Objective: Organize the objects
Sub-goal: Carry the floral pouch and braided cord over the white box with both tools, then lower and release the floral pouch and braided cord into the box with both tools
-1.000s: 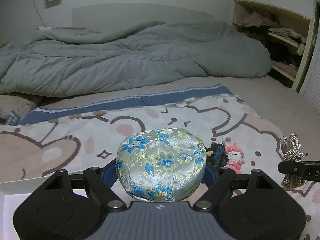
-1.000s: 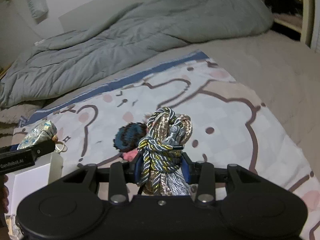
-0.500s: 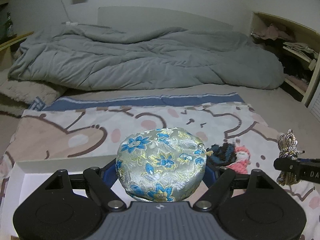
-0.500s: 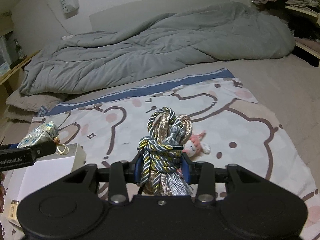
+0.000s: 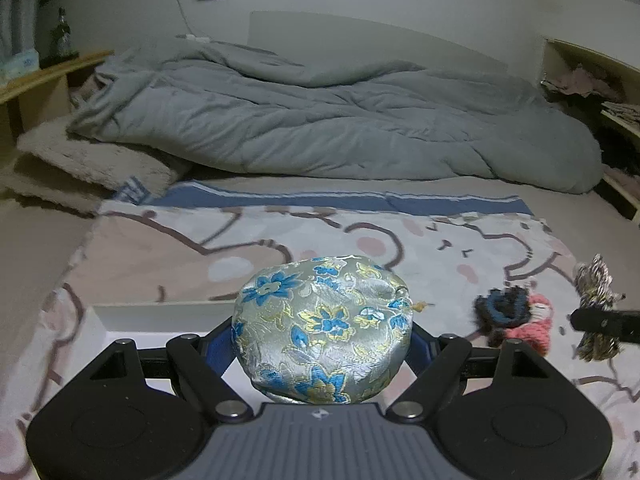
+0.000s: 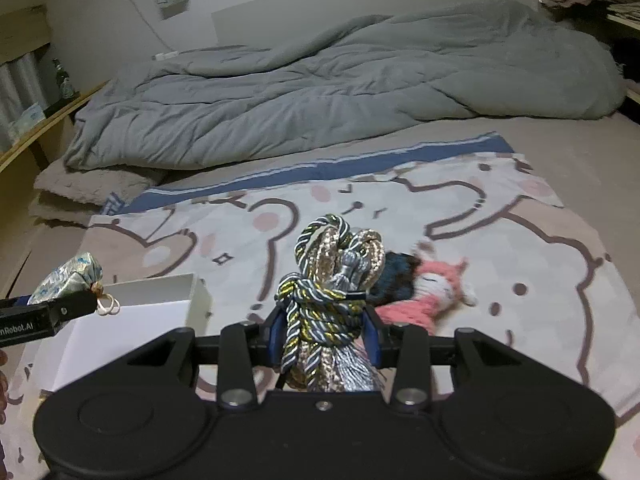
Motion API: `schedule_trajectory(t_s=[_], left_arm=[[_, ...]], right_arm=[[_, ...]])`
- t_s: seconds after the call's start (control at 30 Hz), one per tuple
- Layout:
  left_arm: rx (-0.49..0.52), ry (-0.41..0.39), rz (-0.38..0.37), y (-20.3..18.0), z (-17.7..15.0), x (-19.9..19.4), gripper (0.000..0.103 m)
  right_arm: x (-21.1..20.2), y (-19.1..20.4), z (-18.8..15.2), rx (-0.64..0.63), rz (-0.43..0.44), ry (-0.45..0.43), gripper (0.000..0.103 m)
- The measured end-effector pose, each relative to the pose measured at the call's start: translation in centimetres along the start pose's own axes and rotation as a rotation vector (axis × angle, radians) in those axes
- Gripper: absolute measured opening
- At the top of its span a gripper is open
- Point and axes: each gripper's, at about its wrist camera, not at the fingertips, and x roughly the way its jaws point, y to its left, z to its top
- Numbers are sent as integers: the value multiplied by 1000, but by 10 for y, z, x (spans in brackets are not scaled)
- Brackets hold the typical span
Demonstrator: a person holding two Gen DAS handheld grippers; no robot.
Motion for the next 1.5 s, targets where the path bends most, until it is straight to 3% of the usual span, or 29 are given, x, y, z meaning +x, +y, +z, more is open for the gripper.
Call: schedule_trajectory(t_s=[0.5, 0.7, 1.0, 1.23, 1.5], left_arm=[[-46, 16, 83, 83, -5, -11, 82], [-58, 35, 150, 116, -10, -5, 82], [-61, 79, 162, 148, -22, 9, 82], [-4, 120, 151, 164, -40, 20, 82], [42, 154, 167, 176, -58, 35, 83]], right_arm=[[26, 111, 19, -89, 149, 32, 40], [35, 166, 18, -158, 186, 54, 40], [56, 232, 9, -230, 264, 90, 40], [91, 260, -23, -257, 333, 163, 40], [127, 262, -51, -189, 373, 247, 40]])
